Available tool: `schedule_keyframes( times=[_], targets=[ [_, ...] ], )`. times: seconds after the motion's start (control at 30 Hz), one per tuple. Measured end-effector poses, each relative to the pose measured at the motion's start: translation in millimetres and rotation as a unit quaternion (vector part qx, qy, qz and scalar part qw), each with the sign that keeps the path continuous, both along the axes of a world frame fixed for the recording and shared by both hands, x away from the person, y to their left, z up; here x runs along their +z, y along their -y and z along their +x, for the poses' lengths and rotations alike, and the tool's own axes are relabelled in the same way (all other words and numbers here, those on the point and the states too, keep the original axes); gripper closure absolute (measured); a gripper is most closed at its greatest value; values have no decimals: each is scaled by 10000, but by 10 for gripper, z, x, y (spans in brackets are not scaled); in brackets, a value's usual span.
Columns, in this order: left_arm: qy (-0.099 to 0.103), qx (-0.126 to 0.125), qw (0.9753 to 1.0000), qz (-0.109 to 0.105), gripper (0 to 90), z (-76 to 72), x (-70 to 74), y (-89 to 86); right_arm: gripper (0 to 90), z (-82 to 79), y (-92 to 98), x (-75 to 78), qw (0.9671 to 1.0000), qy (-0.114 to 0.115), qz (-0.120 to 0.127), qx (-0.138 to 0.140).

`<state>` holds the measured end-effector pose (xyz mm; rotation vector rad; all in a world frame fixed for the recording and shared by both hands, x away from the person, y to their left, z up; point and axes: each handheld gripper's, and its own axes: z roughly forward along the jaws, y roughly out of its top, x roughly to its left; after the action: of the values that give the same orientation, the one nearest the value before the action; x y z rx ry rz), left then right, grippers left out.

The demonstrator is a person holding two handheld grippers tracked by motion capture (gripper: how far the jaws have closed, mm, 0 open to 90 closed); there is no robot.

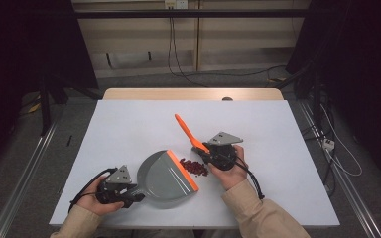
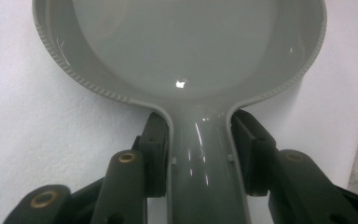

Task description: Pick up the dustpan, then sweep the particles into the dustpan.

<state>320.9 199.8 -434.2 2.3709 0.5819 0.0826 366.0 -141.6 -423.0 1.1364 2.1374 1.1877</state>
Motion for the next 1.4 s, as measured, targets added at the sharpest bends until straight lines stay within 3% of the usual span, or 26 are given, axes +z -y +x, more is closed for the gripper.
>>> schedule_keyframes(
  times=[0.43, 0.53, 0.6, 0.67, 0.9, 1.17, 1.4],
  targets=[
    [-44, 70, 9999, 60, 623, 6, 13, 8, 713, -4, 4, 2, 10000, -7, 7, -38],
    [-45, 69, 10000, 49, 623, 6, 12, 7, 707, 18, 32, 5, 9999, 62, -89, 108],
    [-57, 69, 10000, 43, 623, 8, 10, 7, 702, 34, 78, 11, 9999, -28, -20, 139],
    [-70, 56, 10000, 42, 624, 12, 12, 7, 695, 50, 113, 12, 9997, -40, -199, 145],
    [-71, 66, 9999, 60, 625, 10, 16, 11, 709, 66, 131, 16, 9990, -322, -263, 159],
    [-69, 69, 9999, 42, 625, 16, 16, 6, 711, -35, -22, -29, 9994, 3, -326, 80],
    [-88, 60, 9999, 57, 626, 25, 20, 5, 711, -71, -76, -51, 9997, 52, -243, 64]
  ],
)
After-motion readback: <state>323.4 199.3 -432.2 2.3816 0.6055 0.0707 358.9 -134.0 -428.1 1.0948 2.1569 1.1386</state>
